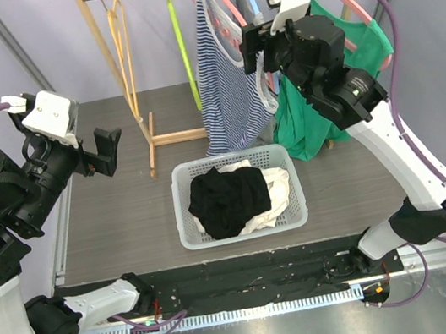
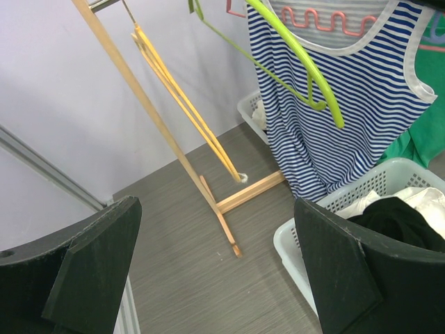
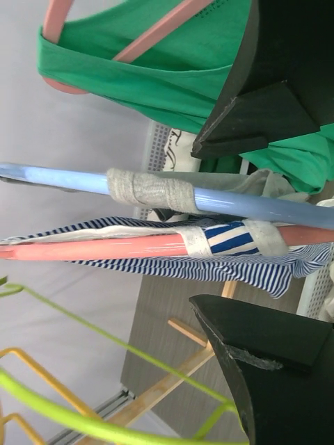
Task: Remove the tank top from the hanger
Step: Pick up the hanger from the clothesline.
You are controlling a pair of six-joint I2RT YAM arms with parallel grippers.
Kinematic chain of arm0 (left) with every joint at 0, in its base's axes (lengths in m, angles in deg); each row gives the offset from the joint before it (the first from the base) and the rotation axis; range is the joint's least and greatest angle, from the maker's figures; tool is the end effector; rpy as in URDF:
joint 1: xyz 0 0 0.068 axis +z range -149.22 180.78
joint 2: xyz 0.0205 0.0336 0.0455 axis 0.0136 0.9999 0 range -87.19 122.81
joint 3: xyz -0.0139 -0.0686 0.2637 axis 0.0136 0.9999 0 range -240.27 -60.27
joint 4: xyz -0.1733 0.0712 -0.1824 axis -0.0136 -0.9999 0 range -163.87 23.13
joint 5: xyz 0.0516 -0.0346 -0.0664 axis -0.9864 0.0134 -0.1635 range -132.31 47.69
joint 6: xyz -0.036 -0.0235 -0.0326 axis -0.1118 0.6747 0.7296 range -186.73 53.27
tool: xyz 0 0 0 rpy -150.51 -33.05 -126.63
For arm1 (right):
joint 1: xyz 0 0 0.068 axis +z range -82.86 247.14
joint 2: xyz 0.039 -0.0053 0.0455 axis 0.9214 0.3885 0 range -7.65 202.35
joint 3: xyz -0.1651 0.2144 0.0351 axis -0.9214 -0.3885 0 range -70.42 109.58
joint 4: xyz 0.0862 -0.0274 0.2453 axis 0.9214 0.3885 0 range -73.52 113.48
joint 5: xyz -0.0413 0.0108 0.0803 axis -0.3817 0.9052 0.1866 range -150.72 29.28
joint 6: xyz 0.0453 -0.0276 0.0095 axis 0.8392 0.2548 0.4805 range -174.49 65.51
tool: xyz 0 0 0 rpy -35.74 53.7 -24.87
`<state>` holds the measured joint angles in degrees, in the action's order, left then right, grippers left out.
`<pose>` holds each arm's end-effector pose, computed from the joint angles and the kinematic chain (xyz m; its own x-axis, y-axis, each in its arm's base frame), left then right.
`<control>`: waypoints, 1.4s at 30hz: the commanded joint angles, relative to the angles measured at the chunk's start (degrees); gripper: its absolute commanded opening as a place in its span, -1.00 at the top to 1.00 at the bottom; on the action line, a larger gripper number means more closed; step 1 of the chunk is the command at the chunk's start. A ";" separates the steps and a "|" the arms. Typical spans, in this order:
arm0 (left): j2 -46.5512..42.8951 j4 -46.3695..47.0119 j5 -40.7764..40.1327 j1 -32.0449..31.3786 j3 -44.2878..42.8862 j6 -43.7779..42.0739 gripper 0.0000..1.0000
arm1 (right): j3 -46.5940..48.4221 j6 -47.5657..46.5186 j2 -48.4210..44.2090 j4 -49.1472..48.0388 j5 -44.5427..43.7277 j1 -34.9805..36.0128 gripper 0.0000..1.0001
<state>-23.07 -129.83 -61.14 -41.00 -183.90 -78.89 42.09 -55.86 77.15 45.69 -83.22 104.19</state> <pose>0.0710 -0.0480 0.5861 0.0384 0.2331 -0.9717 0.3910 0.8914 0.2293 0.2412 0.1650 0.5407 -0.0149 -0.0389 -0.9991 -0.2518 0.9672 -0.0339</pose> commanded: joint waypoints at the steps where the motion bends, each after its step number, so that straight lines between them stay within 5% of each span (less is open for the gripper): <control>1: 0.31 0.47 1.07 0.38 -1.00 0.82 -0.92 | 3.16 1.28 -5.16 -4.07 2.37 -0.06 -0.75; 13: 0.22 0.64 1.16 0.65 -1.00 0.65 -0.93 | 3.25 3.47 -2.88 -4.87 11.42 -0.06 -0.70; 42: -0.48 0.73 1.08 0.65 -0.64 0.12 -0.93 | -3.08 5.32 -0.51 -3.37 12.66 -0.23 -0.44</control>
<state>-22.96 -129.98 -60.50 -40.65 -183.88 -78.92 39.91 -51.07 76.60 42.96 -70.63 104.13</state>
